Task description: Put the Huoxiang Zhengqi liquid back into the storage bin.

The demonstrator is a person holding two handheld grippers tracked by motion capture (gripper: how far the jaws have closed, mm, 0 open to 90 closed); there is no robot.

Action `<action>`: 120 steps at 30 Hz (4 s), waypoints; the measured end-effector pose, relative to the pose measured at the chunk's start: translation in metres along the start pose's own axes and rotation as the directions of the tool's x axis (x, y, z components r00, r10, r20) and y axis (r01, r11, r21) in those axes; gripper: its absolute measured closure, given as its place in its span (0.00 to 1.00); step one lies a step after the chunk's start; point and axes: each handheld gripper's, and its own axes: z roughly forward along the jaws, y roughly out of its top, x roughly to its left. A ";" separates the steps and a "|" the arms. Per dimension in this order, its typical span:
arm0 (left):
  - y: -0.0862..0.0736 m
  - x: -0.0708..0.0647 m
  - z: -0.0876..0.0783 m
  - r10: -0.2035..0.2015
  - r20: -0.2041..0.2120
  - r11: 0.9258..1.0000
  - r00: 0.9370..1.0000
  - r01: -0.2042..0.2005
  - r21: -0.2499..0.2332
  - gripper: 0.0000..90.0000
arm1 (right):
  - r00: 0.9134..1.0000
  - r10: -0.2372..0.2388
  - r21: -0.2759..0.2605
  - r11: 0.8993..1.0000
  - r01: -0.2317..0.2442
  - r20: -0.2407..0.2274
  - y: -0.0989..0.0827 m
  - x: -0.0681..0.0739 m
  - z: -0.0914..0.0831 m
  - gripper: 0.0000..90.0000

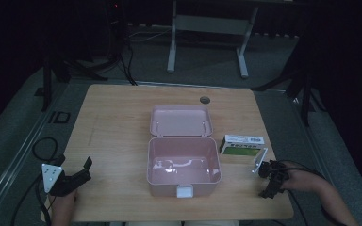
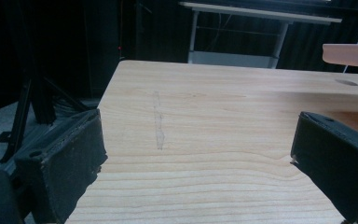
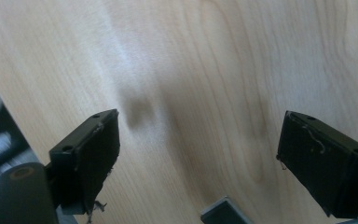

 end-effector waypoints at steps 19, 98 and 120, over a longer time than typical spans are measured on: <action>0.000 0.000 0.000 0.001 0.007 1.000 1.000 -0.001 0.002 0.03 | 0.976 -0.218 0.094 0.971 0.219 -0.024 0.045 0.017 0.000 0.14; 0.001 0.000 0.001 0.006 0.015 1.000 1.000 -0.006 0.013 0.03 | 0.950 -0.281 0.074 0.959 0.273 0.139 0.112 -0.083 -0.070 0.52; 0.001 0.000 0.001 0.001 0.013 1.000 1.000 -0.001 0.014 0.03 | 0.950 -0.303 0.145 0.946 0.289 0.079 0.117 -0.086 -0.045 0.69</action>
